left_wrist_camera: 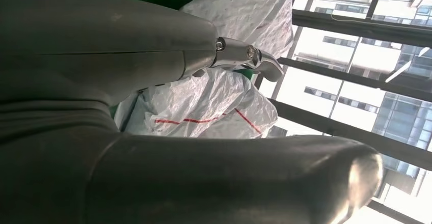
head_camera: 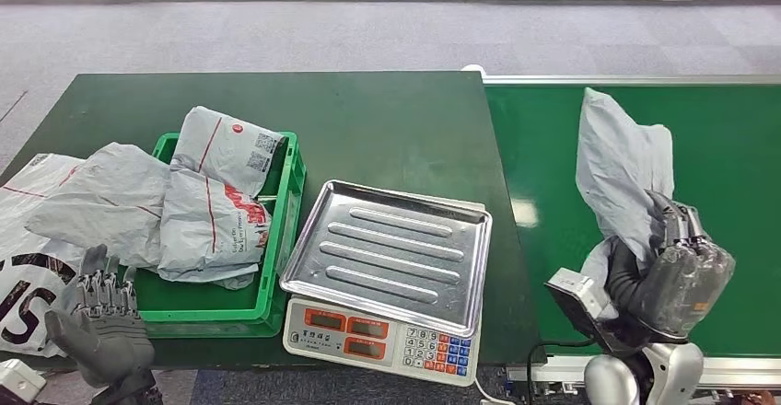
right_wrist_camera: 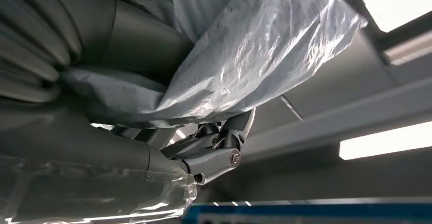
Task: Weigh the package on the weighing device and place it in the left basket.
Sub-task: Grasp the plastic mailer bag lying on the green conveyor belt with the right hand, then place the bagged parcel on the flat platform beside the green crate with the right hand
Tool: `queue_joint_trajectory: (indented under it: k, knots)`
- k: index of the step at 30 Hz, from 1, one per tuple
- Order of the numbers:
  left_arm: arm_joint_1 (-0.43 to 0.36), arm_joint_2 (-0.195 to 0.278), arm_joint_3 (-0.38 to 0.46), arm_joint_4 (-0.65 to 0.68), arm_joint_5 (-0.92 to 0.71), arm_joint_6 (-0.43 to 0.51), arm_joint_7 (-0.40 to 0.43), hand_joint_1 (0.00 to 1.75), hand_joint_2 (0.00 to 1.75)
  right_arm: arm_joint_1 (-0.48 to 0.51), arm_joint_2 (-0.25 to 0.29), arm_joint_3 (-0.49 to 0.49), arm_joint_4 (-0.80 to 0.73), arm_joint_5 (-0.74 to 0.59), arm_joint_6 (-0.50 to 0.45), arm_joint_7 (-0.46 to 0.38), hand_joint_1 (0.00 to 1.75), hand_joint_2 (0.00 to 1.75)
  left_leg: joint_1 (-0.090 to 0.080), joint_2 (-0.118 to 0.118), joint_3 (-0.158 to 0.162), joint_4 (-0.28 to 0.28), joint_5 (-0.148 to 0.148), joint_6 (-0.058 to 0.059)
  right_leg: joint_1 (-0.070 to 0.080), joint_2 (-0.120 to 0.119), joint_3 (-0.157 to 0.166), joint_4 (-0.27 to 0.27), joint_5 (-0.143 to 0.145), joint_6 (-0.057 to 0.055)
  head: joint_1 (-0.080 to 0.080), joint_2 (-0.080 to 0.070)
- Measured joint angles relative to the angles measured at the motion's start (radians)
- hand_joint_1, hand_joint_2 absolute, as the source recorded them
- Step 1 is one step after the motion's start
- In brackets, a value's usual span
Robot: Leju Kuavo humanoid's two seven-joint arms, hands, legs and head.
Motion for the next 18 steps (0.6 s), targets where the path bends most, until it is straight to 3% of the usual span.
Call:
queue_joint_trajectory:
  k: [6,10,18]
  knots:
    - [-0.039,0.003,-0.024,0.038,0.001,-0.029,0.012,0.0,0.0,-0.122,0.002,0.133,0.003,-0.017,0.063,0.031,1.75,1.75,0.0,0.001,0.0,0.0,0.002,-0.002,0.0,0.001,0.0,0.001,0.002,-0.001,0.0,0.0]
    - [-0.081,0.014,-0.061,0.086,0.003,-0.045,0.014,0.0,0.0,-0.241,0.023,0.215,0.121,-0.045,0.173,0.044,1.75,1.75,0.0,0.002,0.0,0.0,0.005,-0.002,0.0,0.003,-0.001,0.001,0.005,-0.001,0.0,0.0]
    - [-0.136,0.029,-0.094,0.155,0.005,-0.054,0.017,0.0,0.0,-0.357,0.066,0.314,0.295,-0.078,0.251,0.013,1.75,1.75,0.0,0.001,-0.002,0.0,0.006,-0.003,0.0,0.003,-0.003,0.002,0.006,-0.001,0.0,0.0]
